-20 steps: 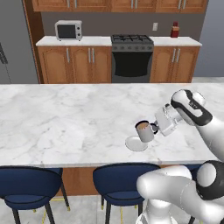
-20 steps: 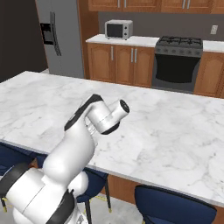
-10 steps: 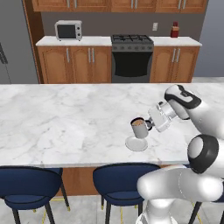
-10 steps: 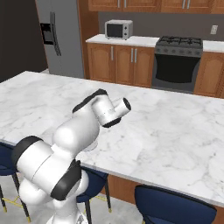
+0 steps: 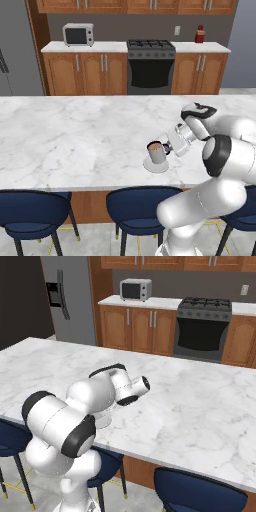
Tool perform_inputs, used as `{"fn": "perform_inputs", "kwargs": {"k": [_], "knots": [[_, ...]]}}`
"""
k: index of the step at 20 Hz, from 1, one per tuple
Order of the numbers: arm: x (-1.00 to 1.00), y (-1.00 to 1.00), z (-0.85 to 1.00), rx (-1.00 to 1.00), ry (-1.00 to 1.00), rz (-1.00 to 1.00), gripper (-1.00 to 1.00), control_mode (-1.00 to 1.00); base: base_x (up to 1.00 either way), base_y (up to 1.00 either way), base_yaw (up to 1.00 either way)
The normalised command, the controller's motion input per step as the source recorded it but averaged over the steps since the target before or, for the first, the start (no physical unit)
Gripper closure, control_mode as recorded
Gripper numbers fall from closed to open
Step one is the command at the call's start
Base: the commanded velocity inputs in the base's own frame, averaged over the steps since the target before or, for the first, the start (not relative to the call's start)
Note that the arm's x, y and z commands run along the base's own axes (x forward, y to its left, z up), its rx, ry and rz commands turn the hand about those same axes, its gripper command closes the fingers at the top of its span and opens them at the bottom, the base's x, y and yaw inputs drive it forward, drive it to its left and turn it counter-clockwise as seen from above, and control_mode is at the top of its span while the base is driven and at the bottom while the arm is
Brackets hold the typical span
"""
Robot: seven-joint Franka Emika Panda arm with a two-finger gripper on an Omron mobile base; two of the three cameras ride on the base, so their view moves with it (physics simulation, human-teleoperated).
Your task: Pick the cup of tea, navigate to the dining table, and place it on the saucer.
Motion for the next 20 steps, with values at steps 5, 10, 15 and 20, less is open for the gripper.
{"fn": "perform_inputs", "kwargs": {"k": [5, 10, 15, 20], "knots": [[0.0, 0.0, -0.41, 0.01, -0.03, 0.0, 1.0, -1.0, 0.0, 0.0, 0.0], [0.15, 0.0, -0.08, 0.0, -0.05, 0.0, 1.0, -1.0, 0.0, 0.0, 0.0], [0.24, 0.02, -0.05, 0.0, -0.06, 0.0, 1.0, -1.0, 0.0, 0.0, 0.0], [0.24, 0.15, -0.27, 0.0, -0.06, 0.01, 1.0, -1.0, 0.0, 0.0, 0.0]]}}
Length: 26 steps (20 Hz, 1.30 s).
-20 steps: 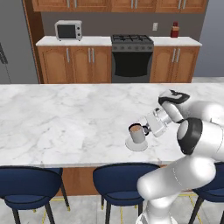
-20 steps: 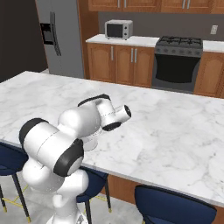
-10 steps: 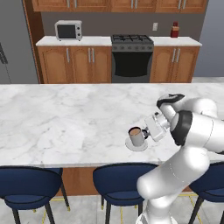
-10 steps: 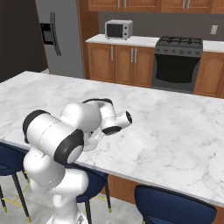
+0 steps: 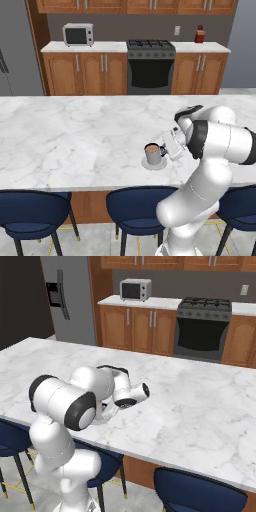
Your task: Pick the cup of tea, navigate to the dining table, and place it on the saucer.
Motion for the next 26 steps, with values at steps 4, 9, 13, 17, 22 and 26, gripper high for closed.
{"fn": "perform_inputs", "kwargs": {"k": [4, 9, 13, 17, 22, 26], "knots": [[0.24, 0.25, -0.39, 0.0, -0.05, 0.02, 1.0, -1.0, 0.0, 0.0, 0.0], [0.12, 0.07, -0.31, 0.0, -0.06, 0.05, 1.0, -1.0, 0.0, 0.0, 0.0], [0.0, 0.02, -0.06, 0.0, -0.07, 0.05, 1.0, -1.0, 0.0, 0.0, 0.0], [0.0, 0.0, 0.04, 0.0, -0.04, 0.02, 1.0, -1.0, 0.0, 0.0, 0.0], [-0.03, 0.16, 0.15, 0.0, 0.0, 0.0, -1.0, -1.0, 0.0, 0.0, 0.0], [-0.01, 0.2, 0.14, 0.0, 0.0, 0.0, -1.0, -1.0, 0.0, 0.0, 0.0]]}}
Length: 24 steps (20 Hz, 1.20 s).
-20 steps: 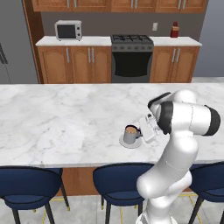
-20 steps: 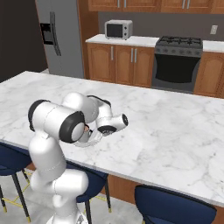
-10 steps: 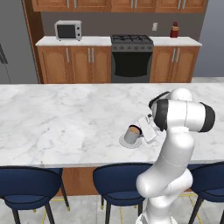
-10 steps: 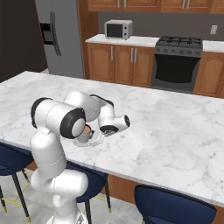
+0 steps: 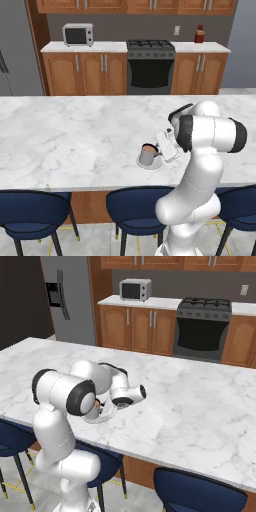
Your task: Pick the cup of tea, navigate to the dining table, and place it on the saucer.
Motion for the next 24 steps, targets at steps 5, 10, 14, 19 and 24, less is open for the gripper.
{"fn": "perform_inputs", "kwargs": {"k": [5, 10, 14, 19, 24], "knots": [[-0.13, 0.01, 0.1, -0.01, 0.03, 0.0, -1.0, -1.0, 0.0, 0.0, 0.0], [-0.05, -0.07, 0.28, -0.01, 0.01, 0.0, -1.0, -1.0, 0.0, 0.0, 0.0], [-0.27, -0.28, 0.63, 0.0, 0.0, 0.02, -1.0, -1.0, 0.0, 0.0, 0.0], [-0.37, -0.1, 0.89, -0.01, 0.02, 0.0, -1.0, -1.0, 0.0, 0.0, 0.0], [-0.86, 0.14, 0.79, -0.06, 0.03, -0.05, -1.0, -1.0, 0.0, 0.0, 0.0]]}}
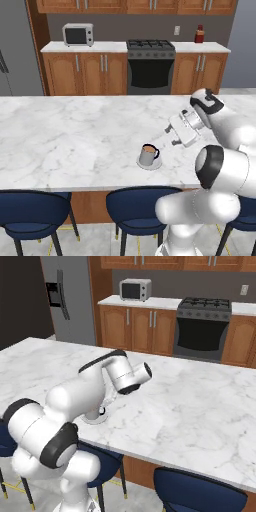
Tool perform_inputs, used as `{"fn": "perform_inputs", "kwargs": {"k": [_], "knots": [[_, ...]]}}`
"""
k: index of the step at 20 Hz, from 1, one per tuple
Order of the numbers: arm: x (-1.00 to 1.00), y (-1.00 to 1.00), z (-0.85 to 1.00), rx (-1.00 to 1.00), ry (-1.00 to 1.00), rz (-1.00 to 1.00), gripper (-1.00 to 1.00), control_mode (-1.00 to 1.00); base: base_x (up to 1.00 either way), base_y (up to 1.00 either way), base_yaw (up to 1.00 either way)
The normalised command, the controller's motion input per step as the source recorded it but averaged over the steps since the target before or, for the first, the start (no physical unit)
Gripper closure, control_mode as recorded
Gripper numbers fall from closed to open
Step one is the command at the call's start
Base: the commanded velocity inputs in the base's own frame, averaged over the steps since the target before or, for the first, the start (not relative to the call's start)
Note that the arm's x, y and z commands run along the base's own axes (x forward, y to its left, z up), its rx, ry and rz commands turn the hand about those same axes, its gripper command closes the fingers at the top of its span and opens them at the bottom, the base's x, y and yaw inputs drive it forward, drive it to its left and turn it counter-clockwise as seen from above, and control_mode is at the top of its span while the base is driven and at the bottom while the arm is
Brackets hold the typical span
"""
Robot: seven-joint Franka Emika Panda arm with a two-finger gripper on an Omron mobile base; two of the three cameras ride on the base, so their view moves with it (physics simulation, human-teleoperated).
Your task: Pick the cup of tea, navigate to the dining table, and place it on the saucer.
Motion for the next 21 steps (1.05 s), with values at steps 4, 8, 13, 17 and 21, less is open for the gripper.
{"fn": "perform_inputs", "kwargs": {"k": [4, 8, 13, 17, 21], "knots": [[-0.86, 0.23, 0.71, -0.12, 0.03, -0.24, -1.0, -1.0, 0.0, 0.0, 0.0], [-0.92, 0.22, 0.69, -0.24, 0.04, -0.26, -1.0, -1.0, 0.0, 0.0, 0.0], [-0.98, 0.0, 0.8, -0.17, 0.12, -0.23, -1.0, -1.0, 0.0, 0.0, 0.0], [-1.0, -0.03, 0.69, -0.16, 0.11, -0.24, -1.0, -1.0, 0.0, 0.0, 0.0], [-1.0, -0.21, 0.75, -0.14, 0.1, -0.19, -1.0, -1.0, 0.0, 0.0, 0.0]]}}
